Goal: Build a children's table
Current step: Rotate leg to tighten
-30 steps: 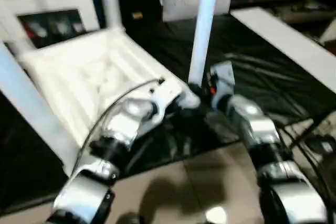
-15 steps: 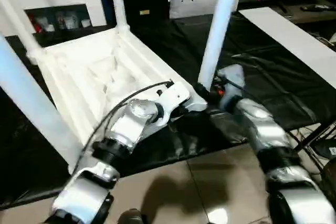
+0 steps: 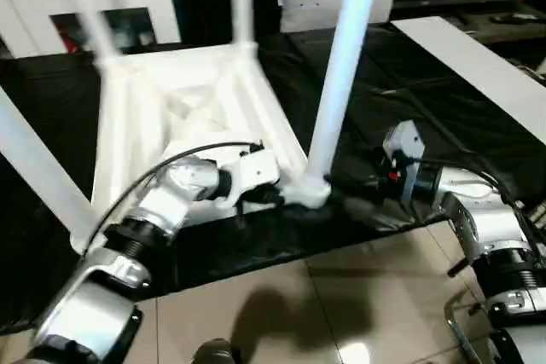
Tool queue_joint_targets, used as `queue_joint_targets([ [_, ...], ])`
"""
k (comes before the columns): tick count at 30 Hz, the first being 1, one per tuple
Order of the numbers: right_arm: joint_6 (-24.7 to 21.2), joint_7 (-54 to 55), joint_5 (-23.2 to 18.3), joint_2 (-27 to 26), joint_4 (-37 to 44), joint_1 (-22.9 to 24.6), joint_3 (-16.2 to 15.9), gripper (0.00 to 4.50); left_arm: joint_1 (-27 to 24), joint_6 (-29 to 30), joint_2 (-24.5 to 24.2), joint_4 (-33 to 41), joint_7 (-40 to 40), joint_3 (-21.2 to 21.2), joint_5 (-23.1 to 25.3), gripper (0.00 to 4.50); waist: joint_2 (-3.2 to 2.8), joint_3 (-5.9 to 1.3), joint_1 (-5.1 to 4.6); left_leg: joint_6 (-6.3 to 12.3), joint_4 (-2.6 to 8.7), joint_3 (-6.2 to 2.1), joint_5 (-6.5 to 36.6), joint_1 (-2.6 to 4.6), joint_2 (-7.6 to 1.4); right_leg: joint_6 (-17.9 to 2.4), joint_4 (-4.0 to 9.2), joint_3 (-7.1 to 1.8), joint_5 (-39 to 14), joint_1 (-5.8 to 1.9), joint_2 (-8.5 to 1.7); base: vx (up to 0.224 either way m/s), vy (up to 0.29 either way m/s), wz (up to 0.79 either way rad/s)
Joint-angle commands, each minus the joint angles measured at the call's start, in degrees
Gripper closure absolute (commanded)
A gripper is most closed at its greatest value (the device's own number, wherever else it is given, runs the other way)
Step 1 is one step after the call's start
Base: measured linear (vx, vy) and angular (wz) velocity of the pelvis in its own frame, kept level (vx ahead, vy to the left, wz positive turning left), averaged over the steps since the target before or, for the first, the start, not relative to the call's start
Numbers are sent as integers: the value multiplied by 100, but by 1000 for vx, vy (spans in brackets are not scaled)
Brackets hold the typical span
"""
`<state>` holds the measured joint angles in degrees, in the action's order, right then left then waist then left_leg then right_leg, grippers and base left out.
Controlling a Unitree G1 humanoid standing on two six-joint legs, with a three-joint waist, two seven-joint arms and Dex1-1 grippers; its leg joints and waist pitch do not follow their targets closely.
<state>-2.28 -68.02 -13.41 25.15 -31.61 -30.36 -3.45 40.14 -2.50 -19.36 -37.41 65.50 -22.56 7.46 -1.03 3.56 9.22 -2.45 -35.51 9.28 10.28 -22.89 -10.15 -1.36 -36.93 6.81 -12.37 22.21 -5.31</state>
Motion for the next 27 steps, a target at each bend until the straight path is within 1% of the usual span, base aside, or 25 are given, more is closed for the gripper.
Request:
queue_joint_targets([
  [1, -116, -317, -109, 120, 121, -79, -85, 64, -23, -329, 63, 178, 522, -395, 39, 450, 20, -451, -39, 370, 458, -100, 1093, 158, -428, -1380, 471, -403, -476, -260, -501, 0, 0, 0],
  [3, -156, -572, -138, 175, 156, -67, -150, 64, -10, -463, 1, 115, 635, -468, 106, 450, 24, -452, 2, 371, 455, -89, 1081, 162, -433, -1413, 448, -403, -413, -247, -505, 0, 0, 0],
  [4, -229, -689, -157, 189, 162, -69, -165, 80, 2, -529, -18, 76, 690, -485, 125, 450, 37, -448, 12, 373, 458, -81, 1110, 154, -429, -1398, 455, -405, -468, -252, -517, 0, 0, 0],
  [5, -311, -788, -174, 203, 168, -70, -185, 92, 7, -570, -33, 58, 740, -494, 128, 450, 34, -450, 17, 366, 458, -79, 1123, 154, -429, -1395, 454, -404, -502, -256, -524, 0, 0, 0],
  [6, -361, -877, -183, 212, 164, -77, -200, 92, 12, -607, -45, 41, 793, -494, 116, 450, 28, -448, 19, 344, 467, -82, 1166, 147, -433, -1359, 462, -404, -609, -252, -526, 0, 0, 0],
  [8, -499, -1125, -272, 239, 212, -69, -262, 124, 5, -680, -86, 54, 966, -498, 53, 450, 35, -445, 25, 323, 468, -76, 1209, 151, -428, -1337, 481, -409, -705, -254, -533, 0, 0, 0],
  [10, -538, -1170, -305, 240, 231, -64, -272, 131, 3, -695, -95, 61, 999, -501, 44, 450, 37, -440, 24, 307, 475, -78, 1218, 149, -433, -1316, 484, -412, -758, -246, -529, 0, 0, 0],
  [12, -734, -1343, -420, 258, 343, -33, -333, 153, -10, -719, -104, 73, 1071, -502, 22, 450, 39, -439, 27, 310, 477, -84, 1214, 139, -434, -1283, 487, -414, -836, -257, -536, 0, 0, 0],
  [13, -734, -1343, -420, 258, 343, -33, -333, 163, -10, -719, -104, 73, 1071, -502, 22, 450, 39, -439, 27, 310, 477, -84, 1214, 139, -434, -1283, 487, -414, -836, -257, -536, 0, 0, 0],
  [14, -838, -1420, -439, 252, 361, -29, -360, 170, 1, -739, -91, 49, 1094, -494, 19, 450, 35, -440, 29, 292, 474, -81, 1193, 150, -435, -1283, 492, -413, -835, -243, -535, 0, 0, 0],
  [18, -968, -1504, -460, 204, 355, -23, -343, 207, -1, -770, -73, 12, 1103, -484, 25, 450, 40, -446, 30, 286, 468, -76, 1133, 144, -432, -1317, 478, -410, -742, -242, -533, 0, 0, 0],
  [22, -1141, -1558, -559, 193, 377, -31, -340, 224, -12, -760, -60, 8, 1101, -471, 32, 450, 51, -439, 32, 307, 465, -70, 1081, 141, -428, -1314, 481, -412, -750, -239, -532, 0, 0, 0],
  [23, -1161, -1574, -559, 201, 388, -25, -359, 242, -15, -759, -57, 7, 1098, -468, 34, 450, 58, -436, 34, 304, 467, -70, 1084, 140, -429, -1303, 486, -412, -798, -240, -536, 0, 0, 0],
  [24, -1166, -1578, -556, 200, 391, -21, -369, 249, -17, -759, -56, 4, 1092, -467, 37, 450, 60, -429, 30, 290, 474, -72, 1121, 139, -430, -1277, 497, -410, -892, -240, -537, 0, 0, 0],
  [26, -1190, -1584, -566, 196, 416, -9, -388, 252, -20, -760, -53, -3, 1084, -464, 42, 450, 53, -430, 33, 258, 477, -73, 1166, 152, -436, -1248, 507, -413, -989, -231, -541, 0, 0, 0],
  [27, -1207, -1583, -574, 193, 443, 3, -398, 255, -23, -754, -54, -7, 1064, -462, 53, 450, 64, -422, 28, 252, 481, -73, 1172, 144, -433, -1234, 510, -416, -1004, -231, -537, 0, 0, 0],
])
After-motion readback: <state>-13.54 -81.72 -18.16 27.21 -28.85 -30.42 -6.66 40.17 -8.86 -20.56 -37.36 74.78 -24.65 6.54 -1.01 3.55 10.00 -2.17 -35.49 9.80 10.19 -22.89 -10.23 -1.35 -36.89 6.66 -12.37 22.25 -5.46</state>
